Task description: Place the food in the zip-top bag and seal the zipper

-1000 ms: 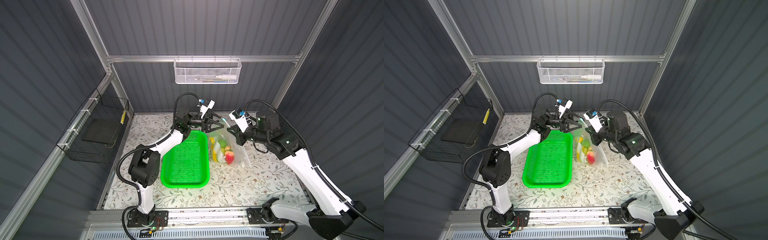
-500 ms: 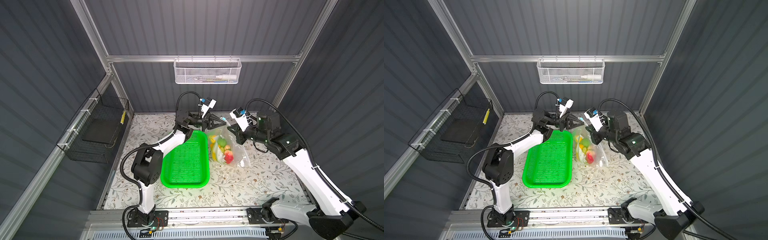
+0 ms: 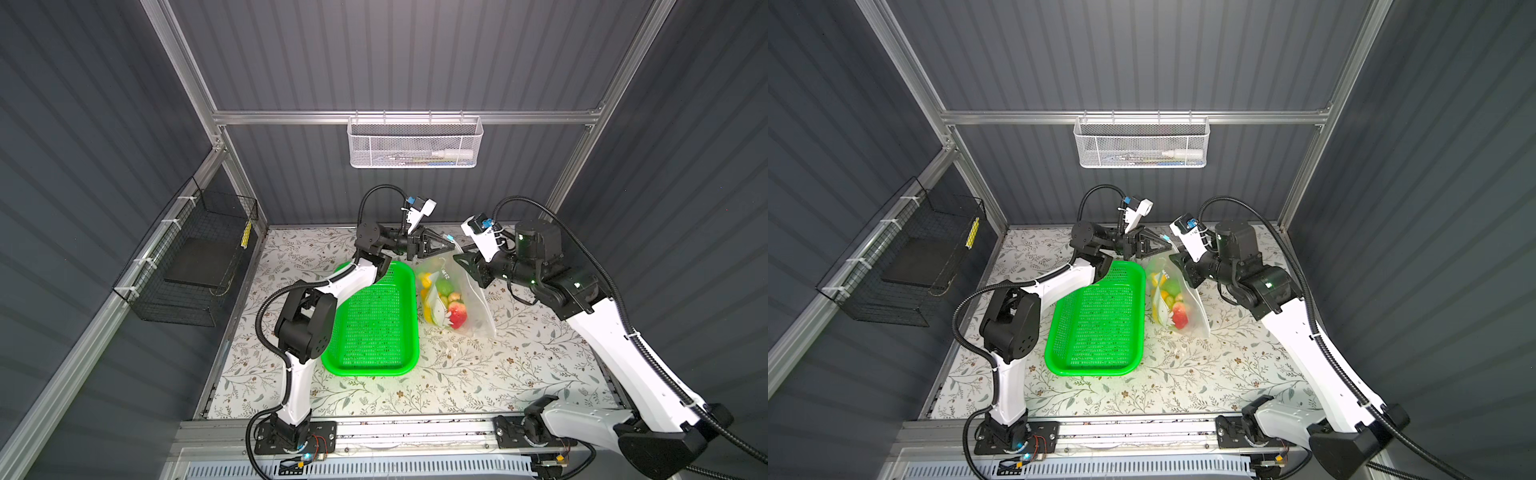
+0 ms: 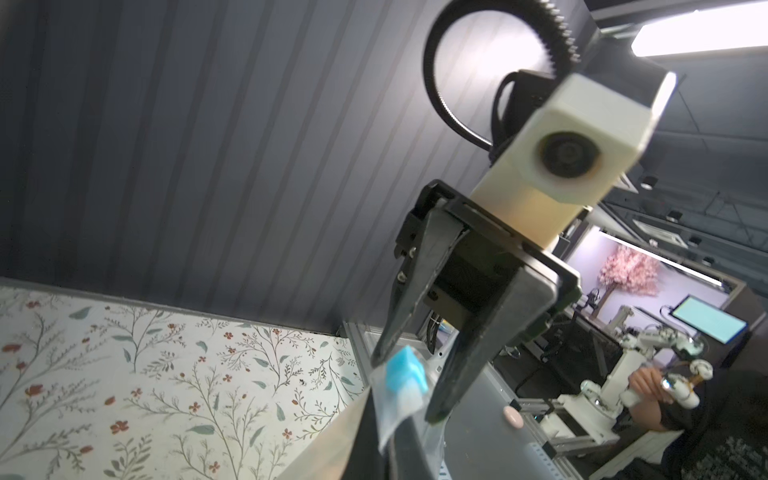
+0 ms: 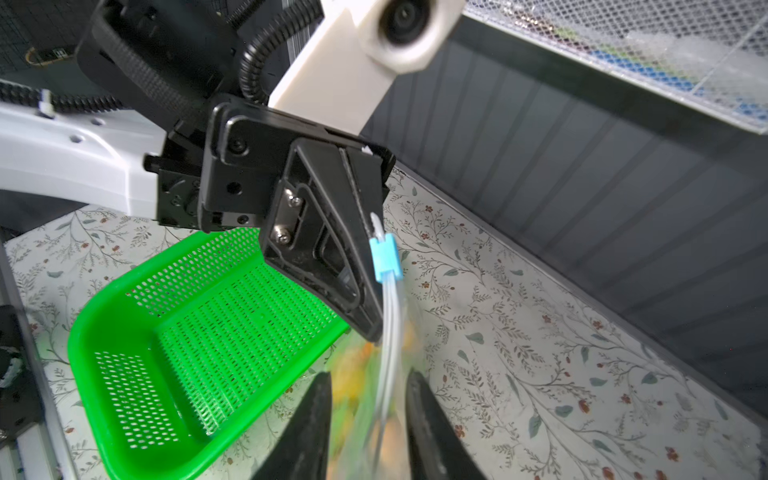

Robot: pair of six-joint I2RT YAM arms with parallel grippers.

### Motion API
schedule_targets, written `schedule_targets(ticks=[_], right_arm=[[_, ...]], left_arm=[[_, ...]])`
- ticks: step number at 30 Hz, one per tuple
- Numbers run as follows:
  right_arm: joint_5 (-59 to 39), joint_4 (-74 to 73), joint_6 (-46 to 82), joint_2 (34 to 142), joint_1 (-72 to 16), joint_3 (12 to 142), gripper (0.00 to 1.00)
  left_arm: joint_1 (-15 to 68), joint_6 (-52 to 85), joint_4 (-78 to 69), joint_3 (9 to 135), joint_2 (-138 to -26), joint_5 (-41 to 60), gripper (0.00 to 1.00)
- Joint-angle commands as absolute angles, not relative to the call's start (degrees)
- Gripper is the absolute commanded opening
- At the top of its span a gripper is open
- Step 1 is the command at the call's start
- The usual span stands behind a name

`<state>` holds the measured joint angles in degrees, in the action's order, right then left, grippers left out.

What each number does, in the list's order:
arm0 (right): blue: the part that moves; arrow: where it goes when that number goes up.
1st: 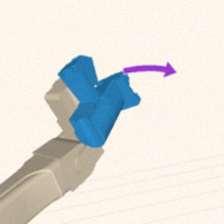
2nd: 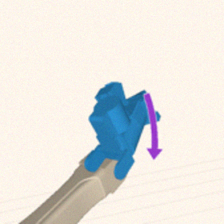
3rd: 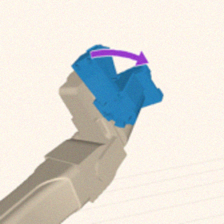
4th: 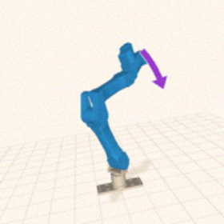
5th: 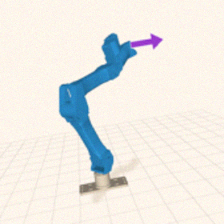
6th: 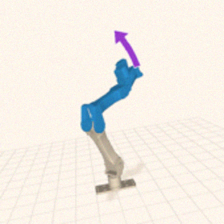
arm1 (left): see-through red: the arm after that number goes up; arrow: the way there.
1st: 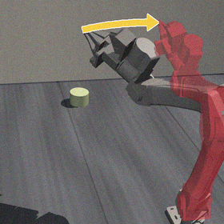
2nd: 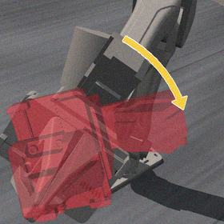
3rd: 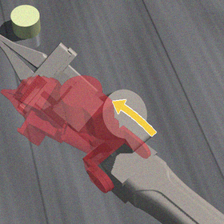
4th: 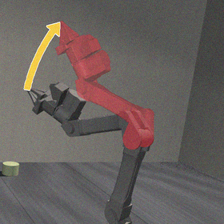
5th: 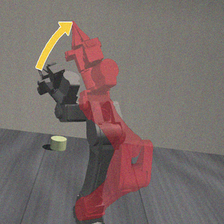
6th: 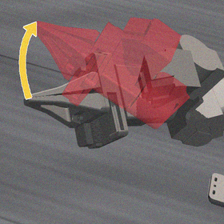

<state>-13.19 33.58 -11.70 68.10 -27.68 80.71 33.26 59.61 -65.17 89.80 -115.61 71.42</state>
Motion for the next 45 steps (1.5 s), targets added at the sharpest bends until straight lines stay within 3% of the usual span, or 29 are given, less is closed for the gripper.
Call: schedule_targets(ticks=[1, 4, 15, 30, 35, 45], right_arm=[[-12.4, 31.7, -12.1, 67.3, -27.4, 82.4, 0.45], [-12.4, 30.9, -12.3, 67.2, -27.4, 82.7, 0.48], [-11.9, 28.9, -11.3, 71.1, -27.1, 87.3, 0.52], [-15.5, 28.0, -12.1, 77.1, -26.0, 88.3, 0.42], [-17.7, 28.1, -11.7, 77.3, -25.1, 87.6, 0.31], [-23.5, 27.4, -11.6, 77.4, -24.6, 85.7, 0.33]], left_arm=[[33.3, 39.2, -43.8, 87.9, -108.6, 66.3, 0.0], [33.4, 31.4, -34.9, 87.4, -106.2, 64.2, 0.0], [33.8, 29.4, -32.7, 86.5, -105.7, 62.9, 0.0], [33.9, 26.1, -29.8, 85.3, -103.9, 63.5, 0.0], [33.9, 26.1, -29.9, 85.5, -103.9, 63.6, 0.0], [33.9, 26.4, -29.7, 86.0, -104.3, 64.2, 0.0]])
